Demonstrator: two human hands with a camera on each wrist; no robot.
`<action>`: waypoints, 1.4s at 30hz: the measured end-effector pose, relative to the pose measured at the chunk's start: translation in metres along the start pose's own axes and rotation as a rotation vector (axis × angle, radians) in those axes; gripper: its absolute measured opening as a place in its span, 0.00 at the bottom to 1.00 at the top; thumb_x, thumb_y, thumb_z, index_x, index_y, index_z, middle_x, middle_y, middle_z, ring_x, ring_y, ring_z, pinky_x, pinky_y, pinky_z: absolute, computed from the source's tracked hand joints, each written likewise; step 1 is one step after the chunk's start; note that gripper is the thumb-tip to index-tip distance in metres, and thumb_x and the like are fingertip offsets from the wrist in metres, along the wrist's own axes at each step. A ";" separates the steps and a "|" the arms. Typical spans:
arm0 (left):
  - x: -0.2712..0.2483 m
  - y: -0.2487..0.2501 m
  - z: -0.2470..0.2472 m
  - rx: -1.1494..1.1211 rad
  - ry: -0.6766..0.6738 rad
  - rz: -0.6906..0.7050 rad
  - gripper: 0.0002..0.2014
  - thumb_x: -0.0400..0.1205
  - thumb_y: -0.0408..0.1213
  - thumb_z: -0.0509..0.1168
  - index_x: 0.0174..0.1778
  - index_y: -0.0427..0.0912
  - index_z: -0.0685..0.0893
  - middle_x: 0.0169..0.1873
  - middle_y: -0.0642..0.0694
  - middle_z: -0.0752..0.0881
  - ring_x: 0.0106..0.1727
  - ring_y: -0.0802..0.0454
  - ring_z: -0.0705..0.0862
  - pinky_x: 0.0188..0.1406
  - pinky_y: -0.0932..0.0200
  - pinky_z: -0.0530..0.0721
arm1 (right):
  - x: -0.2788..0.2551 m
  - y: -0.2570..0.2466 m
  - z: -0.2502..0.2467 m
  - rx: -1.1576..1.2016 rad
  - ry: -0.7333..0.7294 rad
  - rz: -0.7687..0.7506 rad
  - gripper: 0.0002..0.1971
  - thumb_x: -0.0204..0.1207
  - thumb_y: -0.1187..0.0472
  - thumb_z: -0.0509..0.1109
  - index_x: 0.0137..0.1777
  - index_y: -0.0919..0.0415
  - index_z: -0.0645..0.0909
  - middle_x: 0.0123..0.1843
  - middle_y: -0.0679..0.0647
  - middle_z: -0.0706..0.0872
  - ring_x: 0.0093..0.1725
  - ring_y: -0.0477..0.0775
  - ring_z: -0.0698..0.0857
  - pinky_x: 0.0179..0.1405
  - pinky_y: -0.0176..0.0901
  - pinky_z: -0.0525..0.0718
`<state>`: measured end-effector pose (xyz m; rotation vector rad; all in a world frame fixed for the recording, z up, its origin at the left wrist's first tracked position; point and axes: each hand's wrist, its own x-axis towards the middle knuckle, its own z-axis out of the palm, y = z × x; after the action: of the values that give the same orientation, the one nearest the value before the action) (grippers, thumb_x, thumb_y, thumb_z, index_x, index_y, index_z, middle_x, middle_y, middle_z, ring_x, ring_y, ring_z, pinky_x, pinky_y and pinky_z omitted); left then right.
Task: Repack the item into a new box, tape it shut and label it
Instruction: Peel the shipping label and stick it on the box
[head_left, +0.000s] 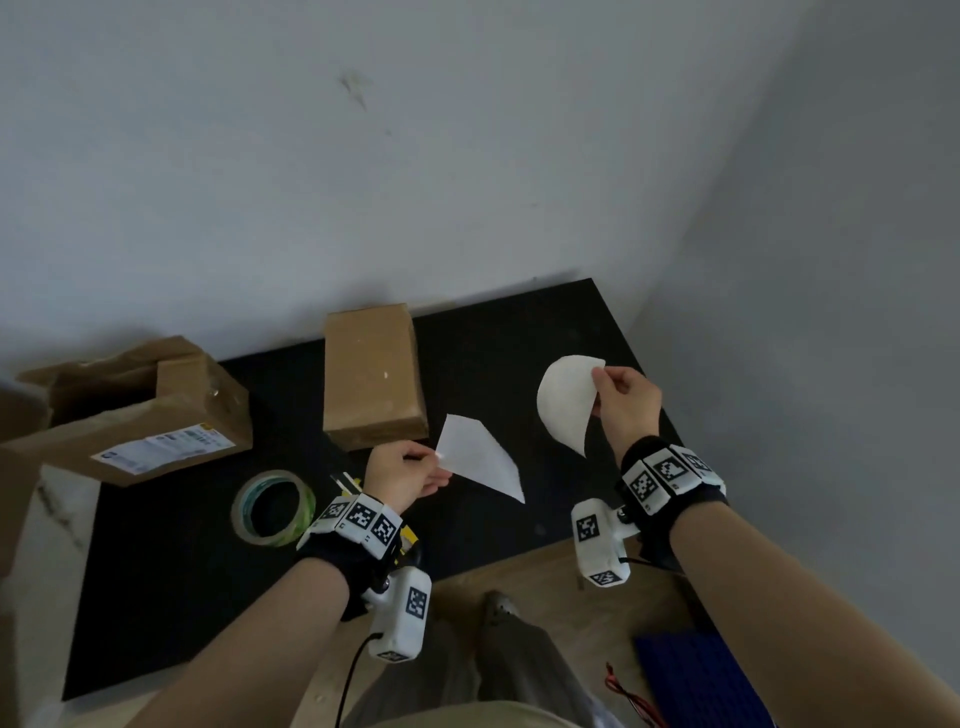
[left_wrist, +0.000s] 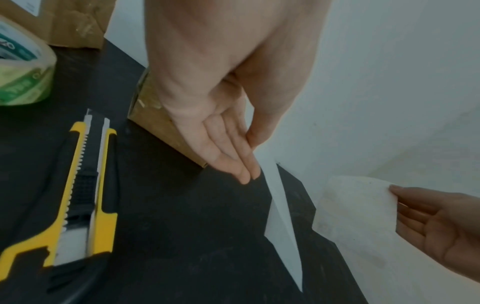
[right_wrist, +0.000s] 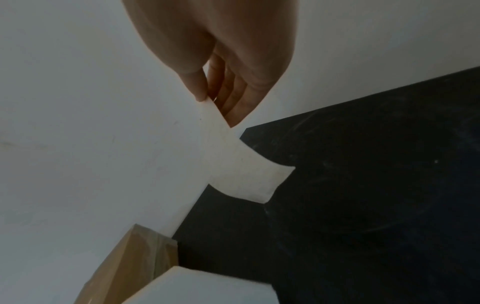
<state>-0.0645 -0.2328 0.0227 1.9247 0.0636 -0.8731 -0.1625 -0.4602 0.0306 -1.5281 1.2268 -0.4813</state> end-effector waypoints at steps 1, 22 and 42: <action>0.001 0.000 0.004 -0.004 -0.004 -0.009 0.04 0.83 0.29 0.62 0.49 0.35 0.81 0.37 0.38 0.89 0.41 0.47 0.89 0.44 0.57 0.87 | 0.002 0.001 -0.003 -0.003 -0.004 0.004 0.09 0.79 0.55 0.66 0.55 0.56 0.82 0.52 0.52 0.85 0.55 0.53 0.84 0.61 0.57 0.83; -0.004 0.061 0.012 0.302 -0.031 0.498 0.18 0.77 0.44 0.70 0.62 0.42 0.83 0.55 0.51 0.85 0.54 0.58 0.83 0.54 0.64 0.80 | -0.044 -0.055 0.060 0.060 -0.237 -0.110 0.03 0.79 0.60 0.67 0.49 0.55 0.82 0.45 0.52 0.86 0.46 0.49 0.86 0.51 0.52 0.88; 0.031 0.075 -0.108 -0.015 0.084 0.390 0.16 0.82 0.25 0.60 0.65 0.41 0.79 0.62 0.43 0.83 0.64 0.48 0.82 0.50 0.60 0.84 | -0.058 -0.080 0.142 -0.164 -0.595 -0.128 0.15 0.74 0.58 0.73 0.59 0.60 0.81 0.52 0.51 0.86 0.51 0.47 0.85 0.49 0.40 0.85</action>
<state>0.0468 -0.1946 0.0894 1.8739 -0.2475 -0.5285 -0.0350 -0.3500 0.0687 -1.7296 0.7194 0.0080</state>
